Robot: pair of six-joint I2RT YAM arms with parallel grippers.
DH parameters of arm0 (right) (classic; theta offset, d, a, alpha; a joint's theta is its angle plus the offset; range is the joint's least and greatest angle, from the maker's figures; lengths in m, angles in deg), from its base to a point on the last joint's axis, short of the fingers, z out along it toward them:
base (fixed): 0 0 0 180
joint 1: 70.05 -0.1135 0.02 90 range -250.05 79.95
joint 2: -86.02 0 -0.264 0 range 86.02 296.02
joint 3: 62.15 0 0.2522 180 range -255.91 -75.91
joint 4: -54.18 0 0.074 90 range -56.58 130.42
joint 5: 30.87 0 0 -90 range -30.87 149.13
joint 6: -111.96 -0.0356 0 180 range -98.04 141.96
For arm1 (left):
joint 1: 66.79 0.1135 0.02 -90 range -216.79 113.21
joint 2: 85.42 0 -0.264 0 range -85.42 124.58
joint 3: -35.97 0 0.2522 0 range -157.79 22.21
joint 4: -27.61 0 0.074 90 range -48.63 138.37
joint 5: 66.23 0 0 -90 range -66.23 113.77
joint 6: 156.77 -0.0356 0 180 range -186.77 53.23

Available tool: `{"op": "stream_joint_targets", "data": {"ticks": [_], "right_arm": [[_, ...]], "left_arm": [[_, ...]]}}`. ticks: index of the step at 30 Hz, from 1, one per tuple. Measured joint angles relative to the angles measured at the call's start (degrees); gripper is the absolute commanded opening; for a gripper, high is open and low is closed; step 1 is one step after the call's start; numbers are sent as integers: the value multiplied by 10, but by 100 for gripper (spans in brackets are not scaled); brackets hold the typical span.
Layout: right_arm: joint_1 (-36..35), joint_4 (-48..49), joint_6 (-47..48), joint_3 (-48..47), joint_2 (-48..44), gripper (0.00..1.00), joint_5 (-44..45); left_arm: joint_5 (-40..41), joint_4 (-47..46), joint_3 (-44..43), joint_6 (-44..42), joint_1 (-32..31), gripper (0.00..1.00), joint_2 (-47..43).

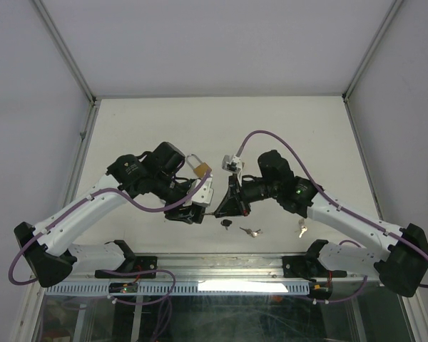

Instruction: Unlock with the key

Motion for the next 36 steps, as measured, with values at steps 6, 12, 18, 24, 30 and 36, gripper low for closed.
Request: {"op": "stream_joint_targets", "data": {"ticks": [6, 12, 18, 24, 30, 36], "right_arm": [[-1, -21, 13, -11, 2, 0, 23], [-4, -28, 12, -15, -4, 0, 45], [0, -33, -20, -16, -10, 0, 47], [23, -33, -77, -1, -35, 0, 39], [43, 10, -135, 35, -53, 0, 12], [59, 96, -227, 63, -24, 0, -34]], "left_arm": [[2, 3, 0, 0, 0, 0, 1], [11, -3, 0, 4, 0, 0, 0], [62, -71, 39, 8, -2, 0, -37], [77, -89, 51, 4, -4, 0, -54], [74, -88, 51, 4, -4, 0, -45], [73, -88, 51, -3, -4, 0, -39]]}}
